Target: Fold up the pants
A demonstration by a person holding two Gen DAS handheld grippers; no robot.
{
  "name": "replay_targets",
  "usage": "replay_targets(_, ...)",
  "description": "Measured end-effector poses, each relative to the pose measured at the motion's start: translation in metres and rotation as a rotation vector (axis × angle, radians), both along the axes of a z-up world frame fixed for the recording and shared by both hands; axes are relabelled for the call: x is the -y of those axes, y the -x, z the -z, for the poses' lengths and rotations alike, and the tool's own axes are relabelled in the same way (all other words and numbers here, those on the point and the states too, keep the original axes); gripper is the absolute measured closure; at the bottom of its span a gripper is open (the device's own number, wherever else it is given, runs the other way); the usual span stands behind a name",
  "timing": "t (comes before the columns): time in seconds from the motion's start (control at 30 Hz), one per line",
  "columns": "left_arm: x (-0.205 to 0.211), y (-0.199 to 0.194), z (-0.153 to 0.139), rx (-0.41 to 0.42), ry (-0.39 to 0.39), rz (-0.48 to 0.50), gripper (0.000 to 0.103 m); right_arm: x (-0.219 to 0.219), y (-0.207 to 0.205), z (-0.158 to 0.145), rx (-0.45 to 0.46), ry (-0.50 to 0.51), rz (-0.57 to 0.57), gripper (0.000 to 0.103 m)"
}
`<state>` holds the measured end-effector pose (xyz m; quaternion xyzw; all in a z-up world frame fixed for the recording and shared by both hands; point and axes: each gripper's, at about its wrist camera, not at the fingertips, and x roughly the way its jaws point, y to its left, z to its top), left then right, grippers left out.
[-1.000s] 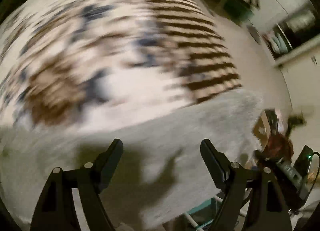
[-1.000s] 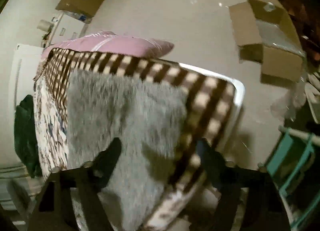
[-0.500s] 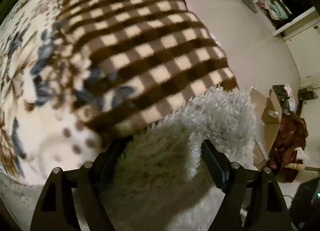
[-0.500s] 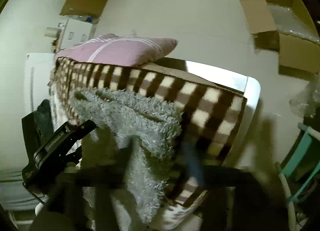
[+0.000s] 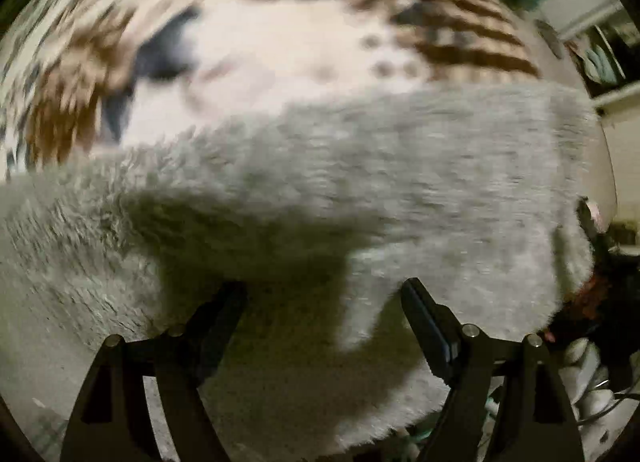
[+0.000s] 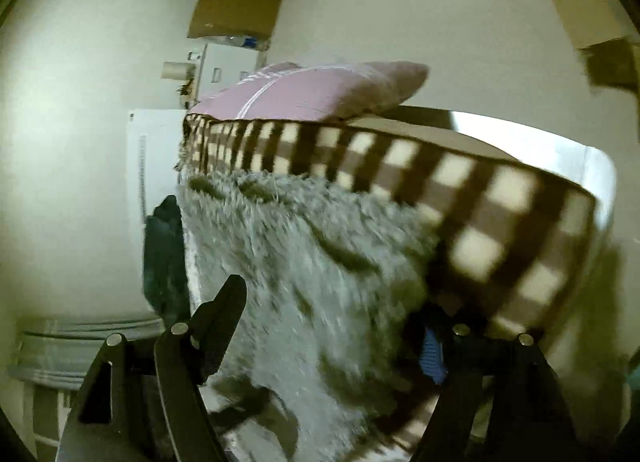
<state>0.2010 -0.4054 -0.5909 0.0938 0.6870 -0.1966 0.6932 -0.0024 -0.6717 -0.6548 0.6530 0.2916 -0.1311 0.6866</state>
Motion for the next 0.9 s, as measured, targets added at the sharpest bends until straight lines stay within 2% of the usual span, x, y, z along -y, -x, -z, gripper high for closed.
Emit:
replay_targets(0.07, -0.002, -0.004, 0.003, 0.015, 0.018, -0.016, 0.024, 0.003, -0.012, 0.008, 0.034, -0.014, -0.011, 0.024)
replay_targets(0.2, 0.006, -0.015, 0.013, 0.001, 0.034, -0.02, 0.0, 0.005, -0.029, 0.013, 0.068, -0.021, -0.055, 0.024)
replay_targets(0.4, 0.025, -0.013, 0.029, 0.054, -0.129, -0.017, 0.0, 0.0, -0.043, 0.019, 0.085, -0.028, -0.108, 0.027)
replay_targets(0.43, 0.028, -0.013, 0.029, 0.061, -0.144, -0.025, 0.0, 0.001, -0.045, 0.023, 0.078, -0.03, -0.098, 0.035)
replay_targets(0.47, 0.033, -0.013, 0.03, 0.06, -0.152, -0.031, 0.0, 0.001, -0.047, 0.024, 0.071, -0.03, -0.092, 0.056)
replay_targets(0.53, 0.037, -0.017, 0.03, 0.03, -0.169, -0.033, 0.0, 0.0, -0.053, 0.026, 0.036, -0.02, -0.094, 0.086)
replay_targets(0.67, 0.034, -0.031, 0.011, 0.01, -0.107, -0.055, 0.0, -0.007, -0.063, 0.009, -0.038, 0.085, -0.1, 0.088)
replay_targets(0.8, 0.0, -0.036, -0.032, 0.087, -0.083, -0.058, 0.0, -0.022, -0.072, -0.028, -0.059, 0.167, -0.111, 0.088)
replay_targets(0.9, -0.038, -0.046, -0.068, 0.126, -0.057, -0.097, 0.0, -0.042, -0.079, -0.062, -0.065, 0.231, -0.145, 0.088)
